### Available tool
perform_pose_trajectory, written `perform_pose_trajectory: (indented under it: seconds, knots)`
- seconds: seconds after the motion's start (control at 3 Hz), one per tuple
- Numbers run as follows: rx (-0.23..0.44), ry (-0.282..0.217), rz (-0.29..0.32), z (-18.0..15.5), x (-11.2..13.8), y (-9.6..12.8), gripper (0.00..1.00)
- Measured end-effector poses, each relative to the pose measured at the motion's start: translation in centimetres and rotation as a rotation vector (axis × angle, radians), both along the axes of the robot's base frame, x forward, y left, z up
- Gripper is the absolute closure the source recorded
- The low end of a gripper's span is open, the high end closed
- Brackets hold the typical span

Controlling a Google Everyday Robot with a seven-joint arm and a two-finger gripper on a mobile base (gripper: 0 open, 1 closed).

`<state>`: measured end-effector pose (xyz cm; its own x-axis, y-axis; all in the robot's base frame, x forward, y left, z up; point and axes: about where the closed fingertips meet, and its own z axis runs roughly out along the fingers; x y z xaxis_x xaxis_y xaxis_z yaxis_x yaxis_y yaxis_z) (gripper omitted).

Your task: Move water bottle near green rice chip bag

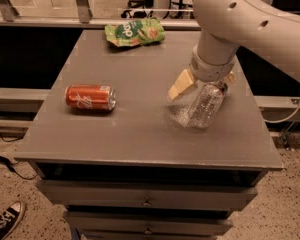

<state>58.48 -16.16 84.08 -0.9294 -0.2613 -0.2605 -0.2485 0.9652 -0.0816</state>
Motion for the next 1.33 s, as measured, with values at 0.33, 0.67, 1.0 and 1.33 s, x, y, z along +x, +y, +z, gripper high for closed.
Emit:
perform_pose_trajectory:
  seconds: [0.33,0.67,1.0,1.33]
  knots:
    - [-0.001,0.009,-0.023,-0.7,-0.1,-0.1,0.16]
    - [-0.019,0.000,-0.024,-0.7,0.1,-0.5,0.39]
    - [-0.068,-0.032,0.013,0.7,1.3,-2.2,0.70]
    - [-0.104,-0.069,0.113,2.8,2.9,-3.4,0.94]
